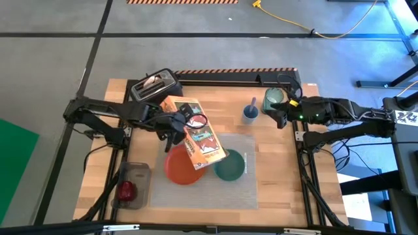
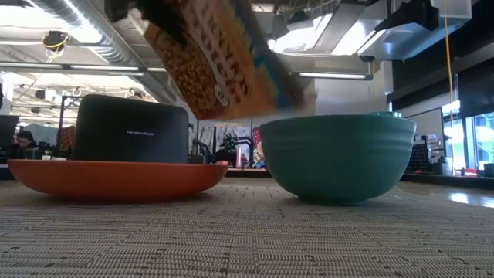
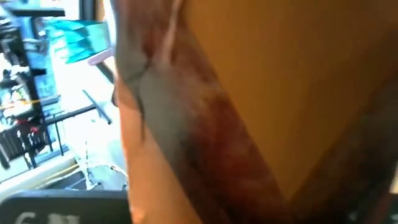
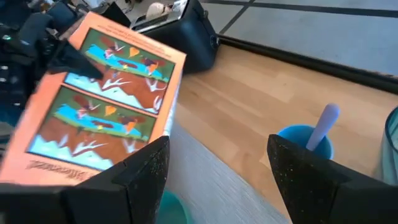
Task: Arrange a breakfast setting
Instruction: Pour the cereal from the cereal box into a green bowl
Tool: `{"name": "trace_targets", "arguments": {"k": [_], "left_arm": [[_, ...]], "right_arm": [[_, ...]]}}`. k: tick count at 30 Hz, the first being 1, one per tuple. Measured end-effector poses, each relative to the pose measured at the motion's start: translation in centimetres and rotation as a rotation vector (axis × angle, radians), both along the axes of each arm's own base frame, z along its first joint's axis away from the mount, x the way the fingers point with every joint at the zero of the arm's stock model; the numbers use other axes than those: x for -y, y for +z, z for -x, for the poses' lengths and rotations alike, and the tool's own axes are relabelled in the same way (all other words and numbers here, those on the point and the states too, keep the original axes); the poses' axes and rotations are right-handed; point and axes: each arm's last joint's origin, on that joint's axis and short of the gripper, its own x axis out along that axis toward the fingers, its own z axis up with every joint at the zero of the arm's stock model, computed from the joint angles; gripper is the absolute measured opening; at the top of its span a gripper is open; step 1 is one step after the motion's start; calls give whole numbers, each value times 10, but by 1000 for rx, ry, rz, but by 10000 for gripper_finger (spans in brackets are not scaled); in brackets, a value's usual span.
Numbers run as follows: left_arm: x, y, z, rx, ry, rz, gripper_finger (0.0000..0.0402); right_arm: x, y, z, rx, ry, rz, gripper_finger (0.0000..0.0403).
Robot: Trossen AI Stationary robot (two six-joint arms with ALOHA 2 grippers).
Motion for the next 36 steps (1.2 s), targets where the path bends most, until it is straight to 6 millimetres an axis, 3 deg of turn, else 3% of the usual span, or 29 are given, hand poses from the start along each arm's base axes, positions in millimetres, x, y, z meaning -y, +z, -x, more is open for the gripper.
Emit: {"name": "trace_targets", "arguments": {"k": [4, 11, 36], "left_arm": [[-1, -10, -10, -54, -37, -44, 113], [0, -8, -19, 5, -64, -63, 113], [3, -1, -27, 19, -208, -222, 113]], "right_arm": [[-1, -2, 1, -23, -5, 14, 259], [0, -2, 2, -30, -33, 38, 259], [-1, -2, 2, -39, -13, 52, 259]]}}
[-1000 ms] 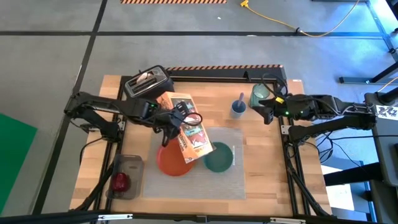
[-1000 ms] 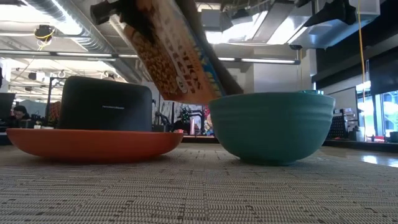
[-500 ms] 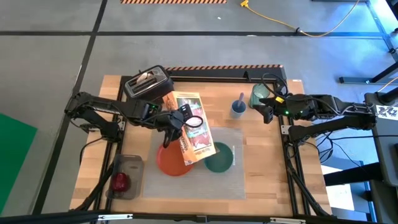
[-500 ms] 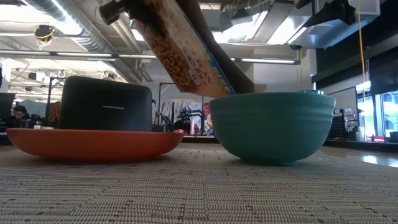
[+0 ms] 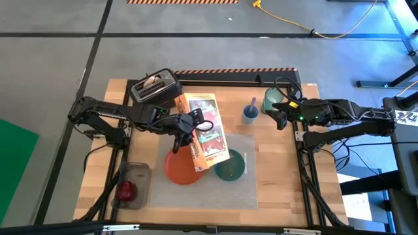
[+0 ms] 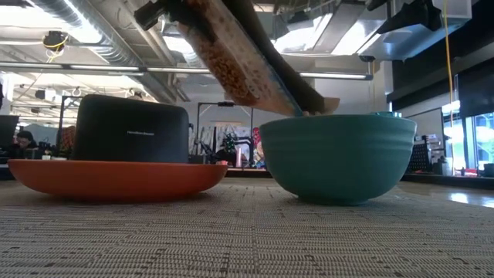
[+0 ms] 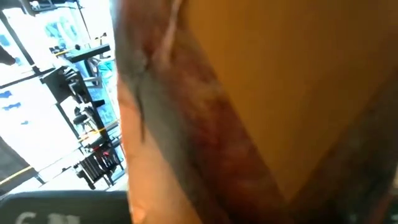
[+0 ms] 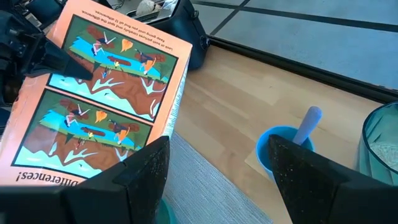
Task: Arrange a breakfast setting
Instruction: Pour the cereal from the cereal box into a green bowl
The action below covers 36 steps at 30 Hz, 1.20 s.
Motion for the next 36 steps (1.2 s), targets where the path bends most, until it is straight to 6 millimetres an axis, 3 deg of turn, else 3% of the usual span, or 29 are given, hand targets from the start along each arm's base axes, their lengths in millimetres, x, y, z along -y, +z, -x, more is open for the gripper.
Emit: {"name": "trace_targets", "arguments": {"k": [36], "left_arm": [[1, 7, -7, 17, -129, -126, 113]], "right_arm": [[0, 0, 0, -1, 10, -7, 259]]}}
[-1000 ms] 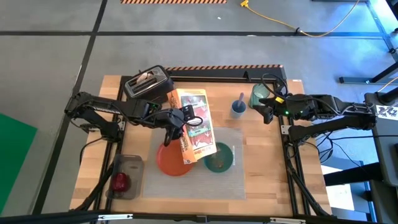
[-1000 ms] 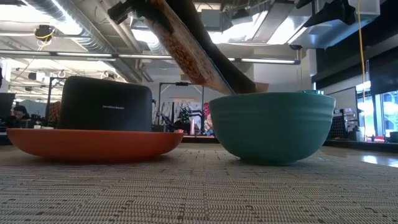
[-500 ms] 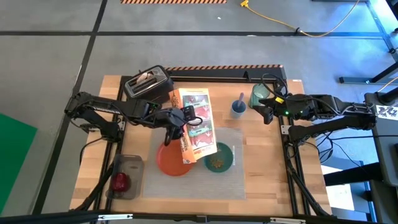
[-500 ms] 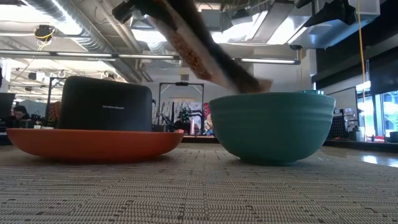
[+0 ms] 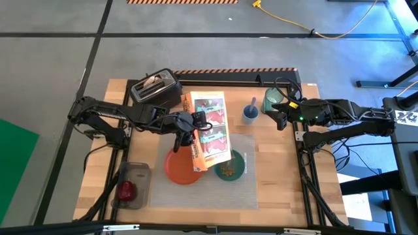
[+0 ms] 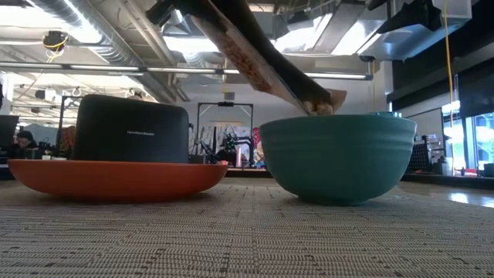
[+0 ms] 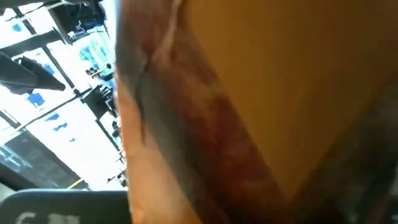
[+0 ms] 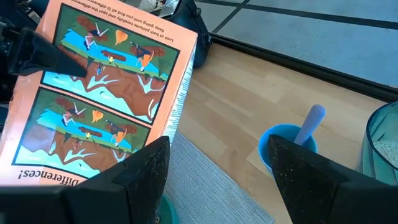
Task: Arrange a breakfast setting
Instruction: Pour the cereal from the cereal box into a green bowl
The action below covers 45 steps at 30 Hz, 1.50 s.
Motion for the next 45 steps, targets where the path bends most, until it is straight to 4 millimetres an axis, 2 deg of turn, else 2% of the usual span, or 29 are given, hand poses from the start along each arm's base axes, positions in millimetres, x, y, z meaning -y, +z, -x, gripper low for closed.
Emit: {"name": "trace_targets", "arguments": {"k": [6, 14, 45], "left_arm": [[-1, 0, 0, -23, -13, -60, 113], [0, -3, -8, 1, -12, -53, 113], [-1, -6, -6, 5, 50, -12, 113]], "right_arm": [[0, 0, 0, 0, 0, 0, 259], [0, 0, 0, 0, 1, -1, 259], [0, 0, 0, -1, 6, -4, 259]]}}
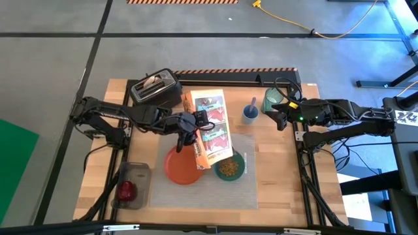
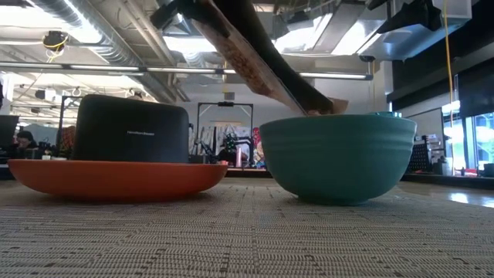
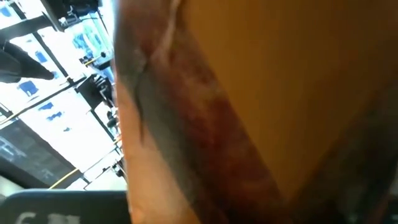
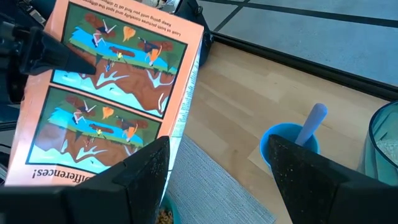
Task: Arrange a breakfast setting
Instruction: Pour the cereal from the cereal box into a green bowl
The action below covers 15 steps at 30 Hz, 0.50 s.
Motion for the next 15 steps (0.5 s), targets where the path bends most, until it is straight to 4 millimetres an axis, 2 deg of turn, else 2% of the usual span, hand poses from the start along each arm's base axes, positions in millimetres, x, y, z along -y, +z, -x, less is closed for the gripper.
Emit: {"name": "trace_targets", "arguments": {"k": [15], "left_arm": [[5, -2, 2, -15, -2, 11, 113]], "right_arm": [[0, 0, 0, 0, 0, 0, 259]]}}
